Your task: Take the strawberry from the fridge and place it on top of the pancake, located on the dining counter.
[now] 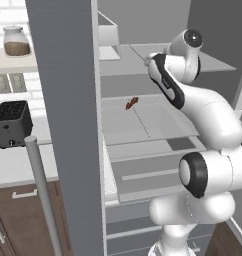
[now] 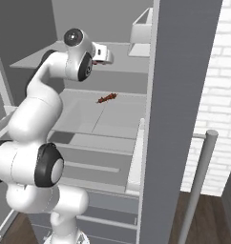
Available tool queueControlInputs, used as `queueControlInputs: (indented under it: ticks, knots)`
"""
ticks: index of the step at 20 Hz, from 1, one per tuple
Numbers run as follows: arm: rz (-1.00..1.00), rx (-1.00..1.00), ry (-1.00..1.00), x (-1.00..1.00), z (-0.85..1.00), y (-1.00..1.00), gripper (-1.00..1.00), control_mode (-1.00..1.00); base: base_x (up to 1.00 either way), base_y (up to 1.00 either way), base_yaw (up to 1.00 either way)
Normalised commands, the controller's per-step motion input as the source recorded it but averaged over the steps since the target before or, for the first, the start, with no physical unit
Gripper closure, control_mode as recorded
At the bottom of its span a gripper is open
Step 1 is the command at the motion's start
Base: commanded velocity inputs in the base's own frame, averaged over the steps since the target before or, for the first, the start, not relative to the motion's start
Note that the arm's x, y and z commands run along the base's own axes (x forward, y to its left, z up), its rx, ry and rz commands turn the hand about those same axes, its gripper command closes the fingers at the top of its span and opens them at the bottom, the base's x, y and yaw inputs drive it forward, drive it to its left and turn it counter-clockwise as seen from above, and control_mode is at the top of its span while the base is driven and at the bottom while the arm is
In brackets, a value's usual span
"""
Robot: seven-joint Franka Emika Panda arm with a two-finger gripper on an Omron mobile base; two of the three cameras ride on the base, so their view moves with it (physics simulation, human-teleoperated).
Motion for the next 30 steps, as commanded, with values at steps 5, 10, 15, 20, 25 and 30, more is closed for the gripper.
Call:
queueControlInputs:
  ticks: [5, 10, 15, 20, 25, 30]
  knots:
    - [0.00, 0.00, 0.00, 0.37, -0.05, 0.00, -1.00, -1.00, 0.00, 0.00, 0.00]
    - [0.00, 0.00, 0.00, 0.31, 0.00, 0.00, -1.00, -1.00, 0.00, 0.00, 0.00]
    - [0.00, 0.00, 0.00, 0.14, -0.08, 0.00, -1.00, -1.00, 0.00, 0.00, 0.00]
    - [0.00, 0.00, 0.03, -0.15, -0.34, 0.00, -1.00, -1.00, 0.00, 0.00, 0.00]
    - [0.00, 0.00, 0.02, 0.04, -0.26, 0.00, -1.00, -1.00, 0.00, 0.00, 0.00]
    - [0.00, 0.00, 0.00, 0.19, -0.20, 0.00, -1.00, -1.00, 0.00, 0.00, 0.00]
